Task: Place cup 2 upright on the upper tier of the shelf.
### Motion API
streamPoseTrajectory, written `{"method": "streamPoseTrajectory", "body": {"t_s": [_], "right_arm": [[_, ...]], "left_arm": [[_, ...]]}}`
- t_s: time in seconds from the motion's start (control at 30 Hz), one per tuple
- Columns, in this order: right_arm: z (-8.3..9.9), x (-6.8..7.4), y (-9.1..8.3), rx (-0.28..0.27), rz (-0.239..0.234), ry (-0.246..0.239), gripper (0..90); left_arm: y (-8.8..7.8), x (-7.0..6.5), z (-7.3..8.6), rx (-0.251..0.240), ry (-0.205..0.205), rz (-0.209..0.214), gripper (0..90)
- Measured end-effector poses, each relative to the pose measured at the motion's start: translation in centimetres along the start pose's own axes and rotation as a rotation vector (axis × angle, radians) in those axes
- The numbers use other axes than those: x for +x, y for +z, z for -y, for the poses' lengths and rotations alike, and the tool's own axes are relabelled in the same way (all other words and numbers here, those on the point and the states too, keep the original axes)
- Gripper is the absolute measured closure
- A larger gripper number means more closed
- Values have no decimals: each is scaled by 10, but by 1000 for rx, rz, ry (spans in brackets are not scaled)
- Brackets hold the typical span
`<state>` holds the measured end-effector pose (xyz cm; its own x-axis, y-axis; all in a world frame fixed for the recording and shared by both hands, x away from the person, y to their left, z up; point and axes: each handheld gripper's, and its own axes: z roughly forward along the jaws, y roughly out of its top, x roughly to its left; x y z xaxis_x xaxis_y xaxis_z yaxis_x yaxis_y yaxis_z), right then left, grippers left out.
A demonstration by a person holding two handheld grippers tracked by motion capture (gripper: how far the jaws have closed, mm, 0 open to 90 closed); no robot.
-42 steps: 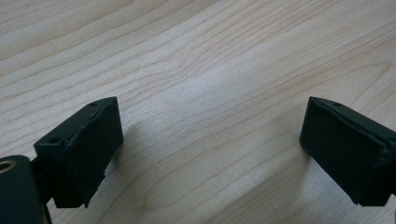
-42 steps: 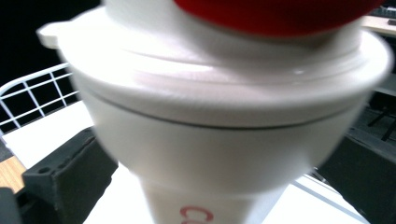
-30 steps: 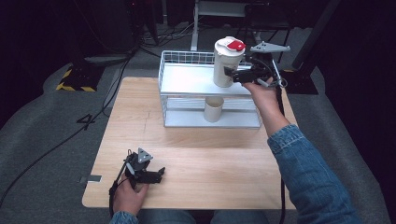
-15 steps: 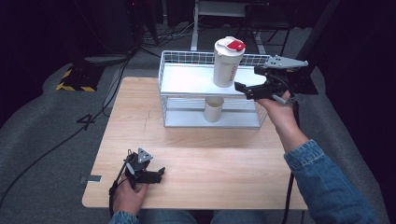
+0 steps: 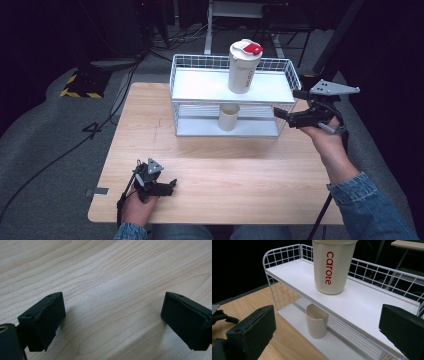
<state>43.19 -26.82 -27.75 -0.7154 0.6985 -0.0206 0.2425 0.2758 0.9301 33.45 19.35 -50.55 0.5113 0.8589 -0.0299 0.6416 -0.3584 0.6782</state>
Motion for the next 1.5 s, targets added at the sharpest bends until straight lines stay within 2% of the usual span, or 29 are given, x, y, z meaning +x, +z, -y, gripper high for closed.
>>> {"method": "streamPoseTrajectory", "body": {"t_s": [0.1,0.23,0.5,0.67,0.83,0.97,1.1,1.3,1.4,1.5], "right_arm": [[7,1,-8,-17,-21,38,52],[16,2,-18,-11,-15,30,107],[37,8,-29,81,-10,-17,140],[55,8,-34,85,-19,10,148],[71,10,-34,148,-2,21,149],[83,12,-33,157,-7,46,154],[96,14,-29,218,16,45,155],[117,14,-24,238,21,85,155],[128,14,-22,272,33,87,157],[139,14,-20,286,38,114,157]], "left_arm": [[0,0,0,-1,2,2,60],[1,1,-1,1,1,-3,59],[2,1,-2,2,-4,-2,57],[2,1,-2,2,-4,-2,57],[2,1,-2,2,-3,-3,57],[2,1,-2,2,-3,-3,58],[2,1,-2,2,-3,-2,58],[2,1,-2,2,-3,-3,58],[2,1,-2,2,-3,-2,57],[2,1,-2,3,-3,-3,58]]}}
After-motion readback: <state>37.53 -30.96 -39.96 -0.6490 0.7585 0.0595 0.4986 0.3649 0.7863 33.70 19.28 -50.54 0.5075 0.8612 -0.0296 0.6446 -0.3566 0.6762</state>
